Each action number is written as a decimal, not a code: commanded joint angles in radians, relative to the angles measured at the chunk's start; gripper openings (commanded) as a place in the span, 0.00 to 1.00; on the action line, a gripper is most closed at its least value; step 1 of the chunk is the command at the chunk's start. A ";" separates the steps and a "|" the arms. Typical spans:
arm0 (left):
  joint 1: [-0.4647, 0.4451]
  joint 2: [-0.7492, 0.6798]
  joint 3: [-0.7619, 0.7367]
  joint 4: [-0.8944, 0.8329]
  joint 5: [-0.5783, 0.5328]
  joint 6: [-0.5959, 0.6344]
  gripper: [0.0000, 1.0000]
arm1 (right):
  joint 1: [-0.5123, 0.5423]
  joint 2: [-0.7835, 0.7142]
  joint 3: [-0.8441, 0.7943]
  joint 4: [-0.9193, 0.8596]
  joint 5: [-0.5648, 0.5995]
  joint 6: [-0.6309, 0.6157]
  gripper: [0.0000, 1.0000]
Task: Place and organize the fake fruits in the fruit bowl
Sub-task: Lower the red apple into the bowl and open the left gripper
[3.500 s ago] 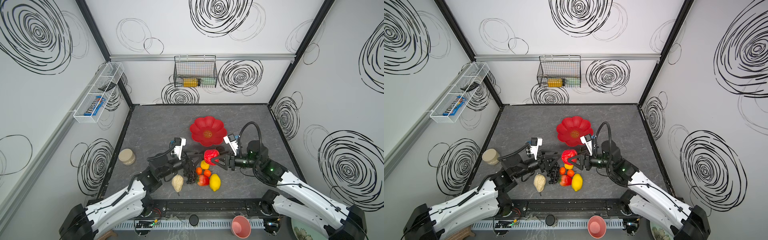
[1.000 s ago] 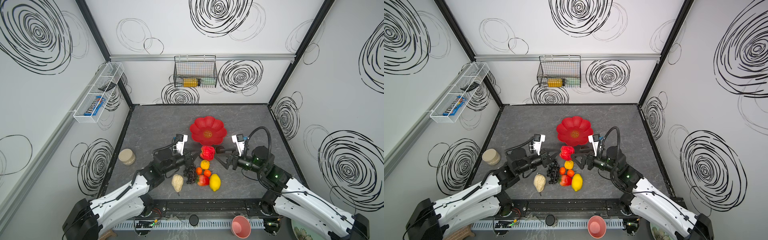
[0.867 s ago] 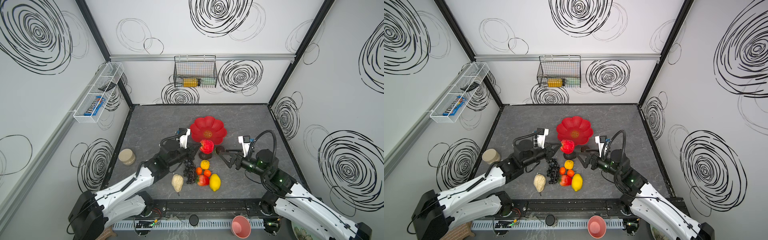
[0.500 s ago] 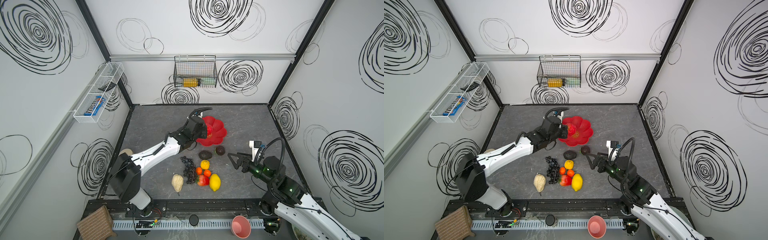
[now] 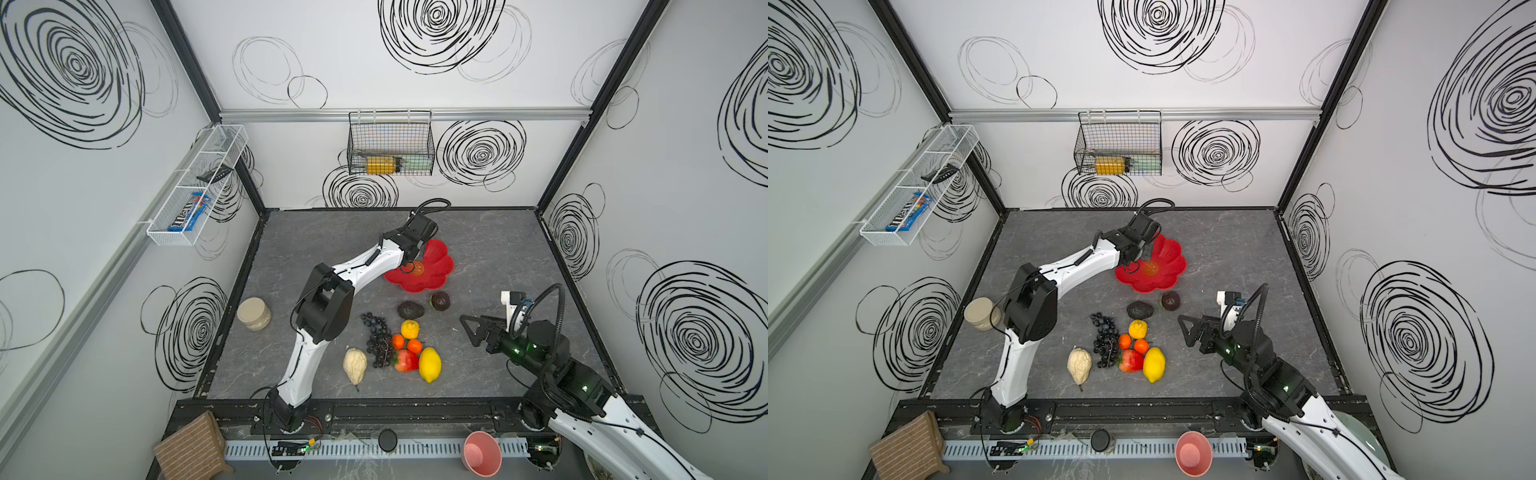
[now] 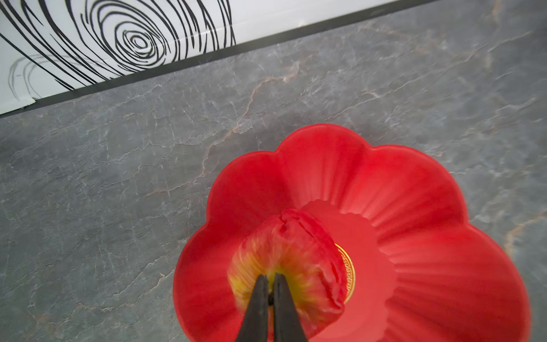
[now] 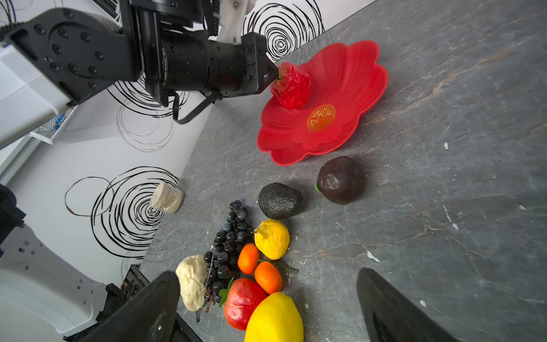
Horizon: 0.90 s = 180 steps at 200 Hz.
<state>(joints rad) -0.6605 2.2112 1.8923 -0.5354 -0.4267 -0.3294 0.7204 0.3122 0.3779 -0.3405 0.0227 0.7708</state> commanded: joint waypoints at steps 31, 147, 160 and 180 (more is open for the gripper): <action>0.022 0.120 0.163 -0.116 -0.006 0.026 0.00 | -0.002 -0.003 -0.049 0.023 -0.017 0.027 0.98; 0.028 0.196 0.238 -0.150 0.049 0.040 0.36 | -0.003 0.009 -0.067 0.034 -0.028 0.041 0.98; 0.028 0.188 0.241 -0.148 0.054 0.040 0.40 | -0.002 0.016 -0.061 0.036 -0.028 0.038 0.98; 0.026 0.171 0.243 -0.146 0.063 0.039 0.43 | -0.002 0.031 -0.053 0.036 -0.027 0.032 0.98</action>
<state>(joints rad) -0.6384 2.3863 2.1078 -0.6632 -0.3824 -0.2985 0.7204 0.3271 0.3202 -0.3313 -0.0006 0.8032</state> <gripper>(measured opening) 0.417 0.977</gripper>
